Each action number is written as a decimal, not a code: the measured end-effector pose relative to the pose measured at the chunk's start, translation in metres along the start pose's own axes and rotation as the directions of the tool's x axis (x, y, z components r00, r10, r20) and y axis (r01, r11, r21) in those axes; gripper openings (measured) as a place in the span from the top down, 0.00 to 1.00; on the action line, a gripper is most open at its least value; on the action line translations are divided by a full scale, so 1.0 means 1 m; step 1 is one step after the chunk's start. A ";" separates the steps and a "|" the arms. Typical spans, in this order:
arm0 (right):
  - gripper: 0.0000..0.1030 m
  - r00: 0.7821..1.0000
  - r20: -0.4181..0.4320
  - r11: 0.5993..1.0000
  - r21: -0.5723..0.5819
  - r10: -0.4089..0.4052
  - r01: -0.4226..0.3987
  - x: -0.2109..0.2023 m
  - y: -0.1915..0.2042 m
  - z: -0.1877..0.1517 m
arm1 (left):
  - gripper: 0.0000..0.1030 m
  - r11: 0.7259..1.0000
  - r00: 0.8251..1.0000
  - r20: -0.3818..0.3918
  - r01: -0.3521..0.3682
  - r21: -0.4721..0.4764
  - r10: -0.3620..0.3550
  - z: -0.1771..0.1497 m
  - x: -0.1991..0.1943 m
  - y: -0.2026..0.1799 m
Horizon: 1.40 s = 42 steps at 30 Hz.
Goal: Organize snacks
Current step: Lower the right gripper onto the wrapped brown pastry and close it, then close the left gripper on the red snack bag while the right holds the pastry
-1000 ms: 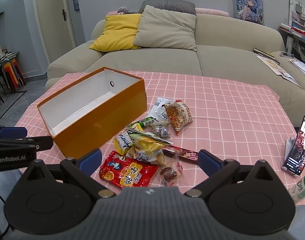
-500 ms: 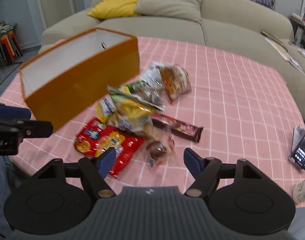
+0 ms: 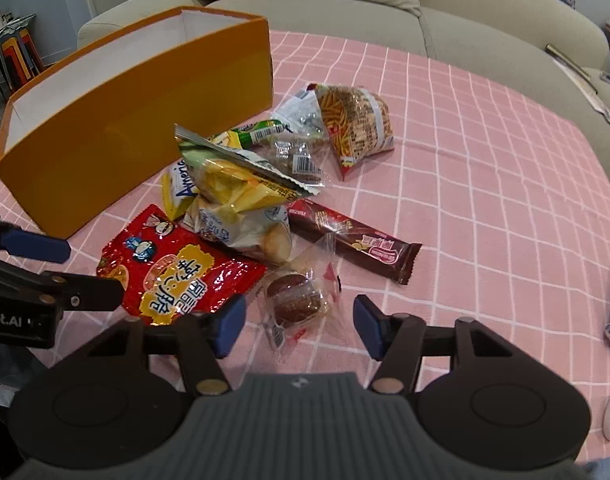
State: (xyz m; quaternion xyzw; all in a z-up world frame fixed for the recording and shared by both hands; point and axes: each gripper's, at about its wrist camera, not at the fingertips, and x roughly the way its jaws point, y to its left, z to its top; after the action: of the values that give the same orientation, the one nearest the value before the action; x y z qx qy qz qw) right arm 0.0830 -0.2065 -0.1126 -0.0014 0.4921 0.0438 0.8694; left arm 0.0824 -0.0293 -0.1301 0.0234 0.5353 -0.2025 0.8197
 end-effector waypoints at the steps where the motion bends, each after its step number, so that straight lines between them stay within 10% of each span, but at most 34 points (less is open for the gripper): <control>1: 0.45 1.000 -0.007 1.000 0.003 0.005 -0.005 0.003 -0.001 0.001 | 0.14 1.000 1.000 -0.007 0.001 -0.003 -0.001 0.001 0.003 0.001; 16: 0.60 0.996 -0.091 0.999 0.053 0.015 -0.010 0.003 -0.003 -0.009 | 0.33 0.998 0.995 -0.090 0.029 -0.059 -0.034 0.008 0.023 0.004; 31: 0.60 0.998 -0.068 1.000 0.008 0.011 -0.010 -0.013 0.007 -0.015 | 0.18 0.985 0.990 -0.141 0.046 0.169 -0.022 -0.009 0.002 -0.019; 37: 0.60 0.997 -0.072 1.000 0.020 0.024 -0.023 -0.017 0.005 -0.016 | 0.15 0.922 0.992 -0.115 0.003 0.387 0.045 -0.004 -0.005 -0.037; 42: 0.60 0.995 -0.088 0.999 0.009 0.047 -0.047 -0.016 0.008 -0.016 | 0.13 0.815 0.992 -0.116 0.028 0.579 0.049 0.002 -0.003 -0.055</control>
State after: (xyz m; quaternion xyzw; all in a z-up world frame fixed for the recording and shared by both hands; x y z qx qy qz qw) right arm 0.0601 -0.2007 -0.1070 0.0111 0.5301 0.0625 0.8456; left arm 0.0639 -0.0790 -0.1172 0.2871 0.4986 -0.3493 0.7396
